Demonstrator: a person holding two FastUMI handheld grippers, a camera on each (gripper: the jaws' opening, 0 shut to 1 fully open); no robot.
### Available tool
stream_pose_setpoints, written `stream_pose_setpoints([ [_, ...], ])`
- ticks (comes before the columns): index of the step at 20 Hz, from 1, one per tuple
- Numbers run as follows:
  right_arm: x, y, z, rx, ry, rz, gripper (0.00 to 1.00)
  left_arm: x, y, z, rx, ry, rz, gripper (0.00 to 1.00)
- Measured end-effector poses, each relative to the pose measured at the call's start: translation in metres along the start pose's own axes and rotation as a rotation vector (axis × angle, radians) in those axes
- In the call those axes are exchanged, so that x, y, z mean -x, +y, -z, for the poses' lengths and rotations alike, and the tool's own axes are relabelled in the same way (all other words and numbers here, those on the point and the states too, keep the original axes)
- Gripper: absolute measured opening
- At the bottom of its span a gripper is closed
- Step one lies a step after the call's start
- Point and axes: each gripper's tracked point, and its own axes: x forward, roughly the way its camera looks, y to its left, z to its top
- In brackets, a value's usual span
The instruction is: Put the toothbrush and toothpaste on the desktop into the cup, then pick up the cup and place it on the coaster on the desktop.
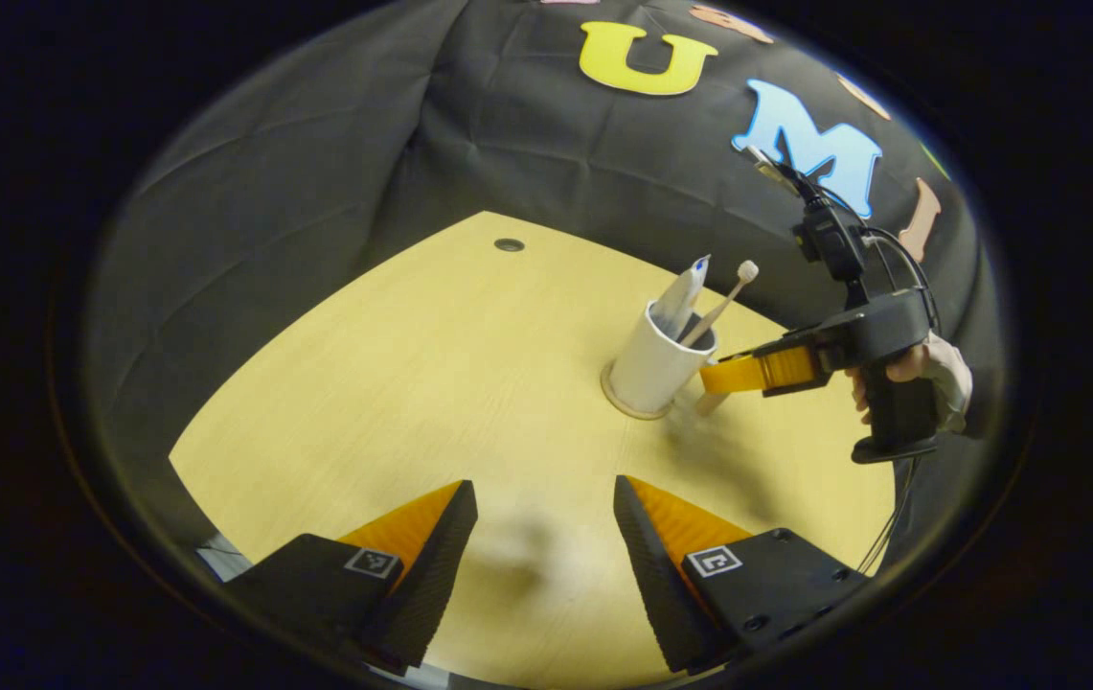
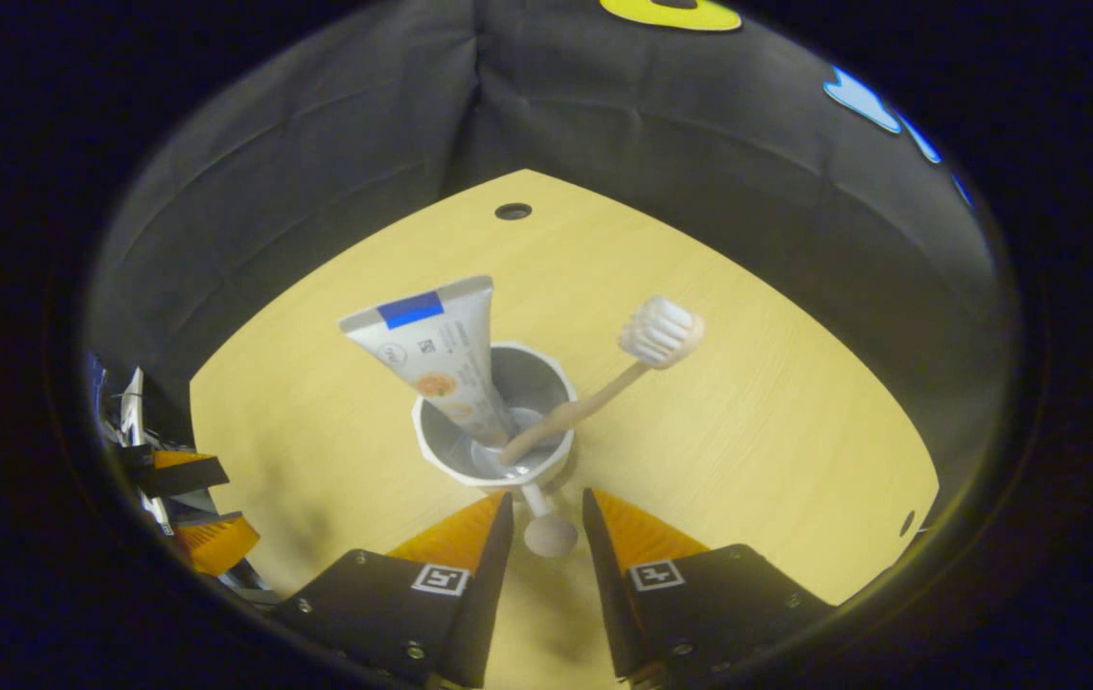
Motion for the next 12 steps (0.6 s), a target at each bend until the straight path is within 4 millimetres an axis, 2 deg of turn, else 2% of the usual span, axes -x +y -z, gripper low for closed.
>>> stream_pose_setpoints([
  [3,0.023,0.005,-0.002,-0.033,-0.047,0.007,0.46,0.002,-0.01,-0.013,-0.011,-0.016,0.03,0.93],
  [4,0.033,0.003,-0.002,-0.054,-0.068,0.021,0.48,0.003,-0.013,-0.019,-0.021,-0.025,0.04,0.91],
  [5,0.046,0.006,-0.003,-0.086,-0.089,0.014,0.48,0.003,-0.017,-0.027,-0.032,-0.038,0.049,0.93],
  [7,0.067,0.005,-0.002,-0.141,-0.13,0.026,1.0,0.005,-0.026,-0.043,-0.055,-0.064,0.071,0.93],
  [8,0.078,0.004,-0.002,-0.157,-0.157,0.049,0.96,0.005,-0.031,-0.052,-0.063,-0.077,0.084,0.93],
  [12,0.13,0.001,-0.004,-0.235,-0.292,0.156,0.96,0.013,-0.063,-0.094,-0.107,-0.141,0.144,0.93],
])
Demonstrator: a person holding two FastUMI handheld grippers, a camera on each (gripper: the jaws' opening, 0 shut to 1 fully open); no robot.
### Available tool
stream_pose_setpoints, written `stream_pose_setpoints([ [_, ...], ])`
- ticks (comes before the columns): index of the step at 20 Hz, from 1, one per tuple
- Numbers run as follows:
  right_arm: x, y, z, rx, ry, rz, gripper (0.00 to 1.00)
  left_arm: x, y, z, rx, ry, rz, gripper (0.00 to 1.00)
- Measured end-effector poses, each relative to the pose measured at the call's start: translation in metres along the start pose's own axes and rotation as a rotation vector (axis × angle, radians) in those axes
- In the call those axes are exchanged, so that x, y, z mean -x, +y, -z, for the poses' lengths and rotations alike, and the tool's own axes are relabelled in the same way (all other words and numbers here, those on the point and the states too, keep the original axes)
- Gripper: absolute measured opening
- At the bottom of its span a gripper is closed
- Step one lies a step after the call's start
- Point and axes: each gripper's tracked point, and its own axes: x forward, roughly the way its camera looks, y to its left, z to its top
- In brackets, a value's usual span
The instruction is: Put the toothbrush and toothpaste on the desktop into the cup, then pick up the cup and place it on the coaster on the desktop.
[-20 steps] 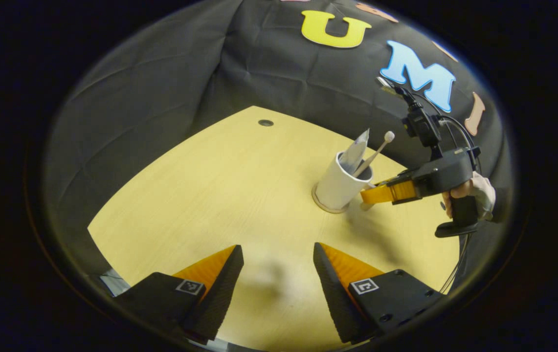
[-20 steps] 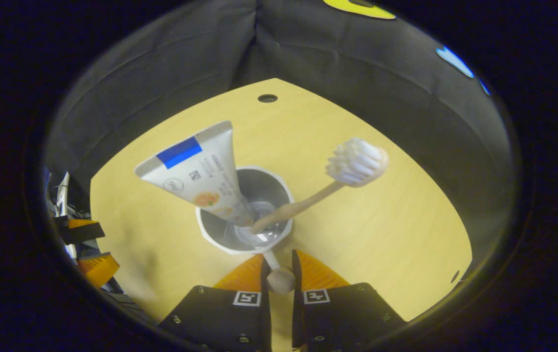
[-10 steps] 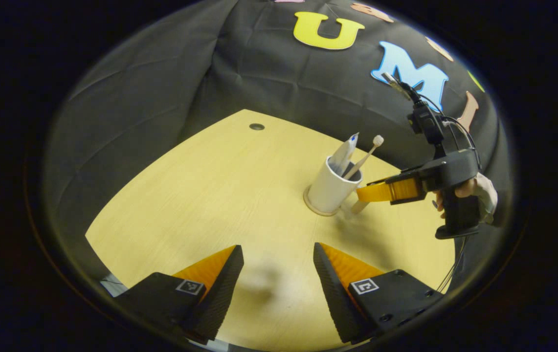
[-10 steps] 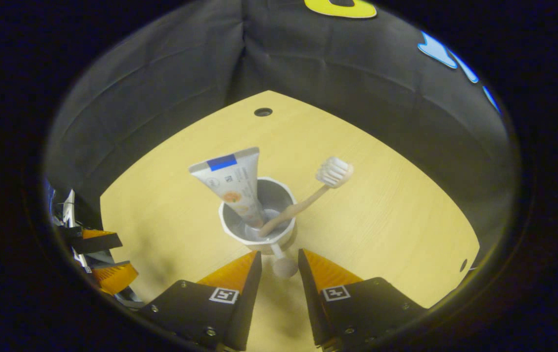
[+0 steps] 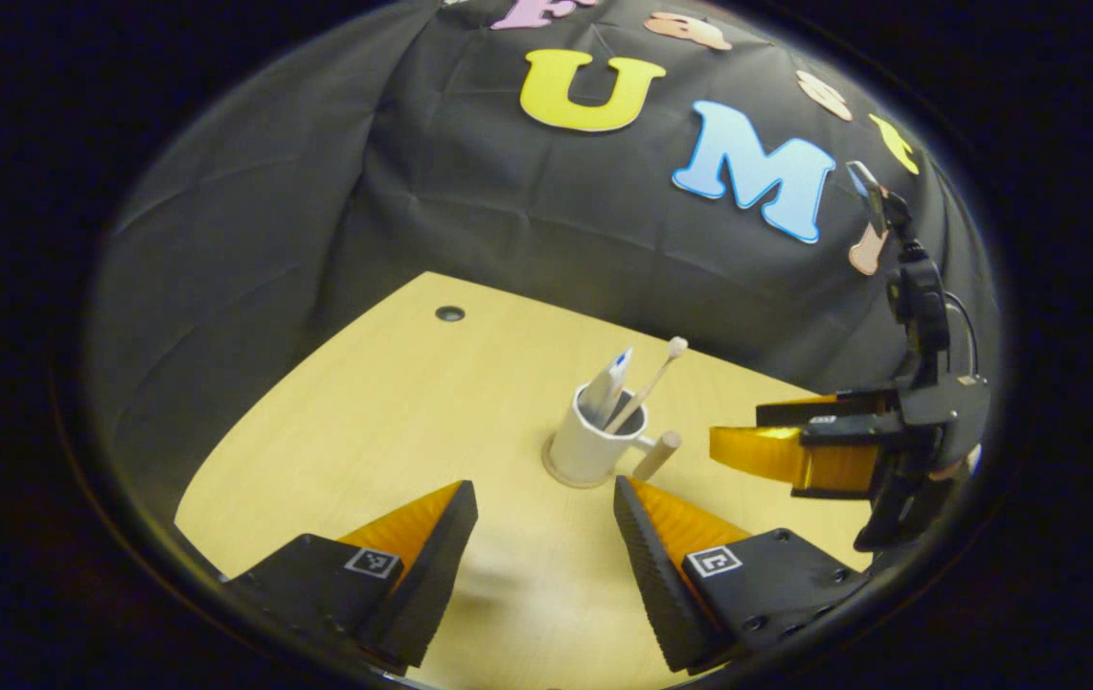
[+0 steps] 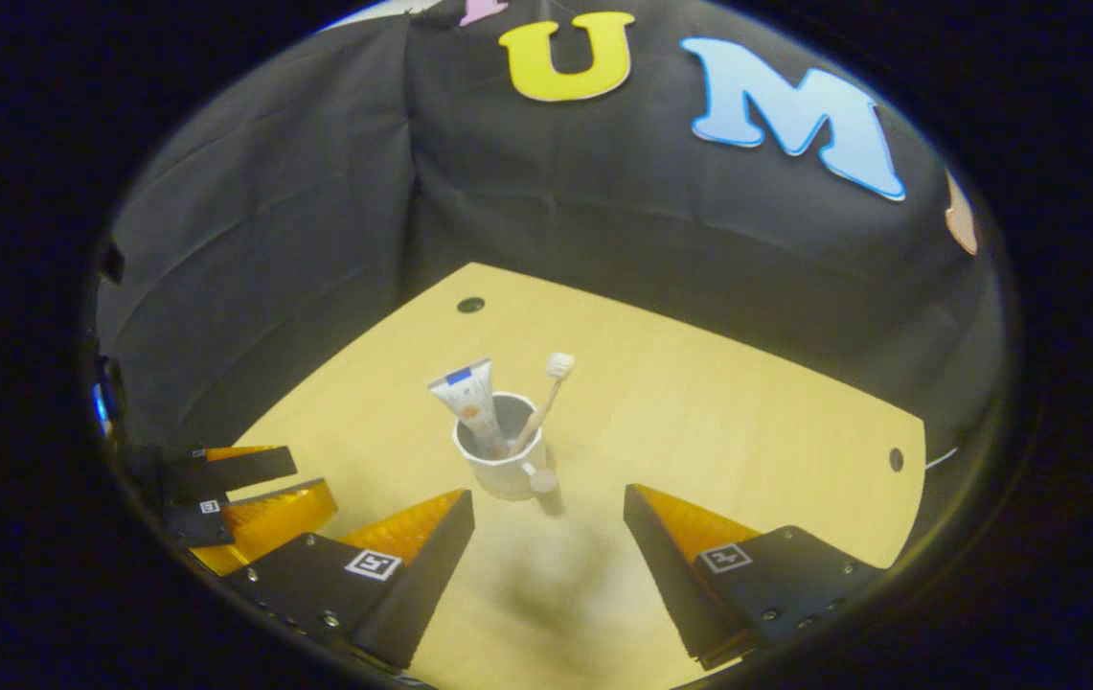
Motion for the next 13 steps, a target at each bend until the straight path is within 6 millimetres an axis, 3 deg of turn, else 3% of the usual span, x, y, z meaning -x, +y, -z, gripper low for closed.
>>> stream_pose_setpoints([
  [4,0.057,-0.016,-0.03,-0.092,-0.183,0.128,0.96,0.004,-0.032,-0.047,-0.085,-0.087,0.066,0.91],
  [5,0.081,-0.026,-0.042,-0.114,-0.245,0.174,0.96,0.01,-0.046,-0.063,-0.123,-0.118,0.084,0.93],
  [13,0.166,-0.055,-0.076,-0.133,-0.52,0.374,0.96,0.079,-0.122,-0.146,-0.308,-0.405,0.167,0.93],
])
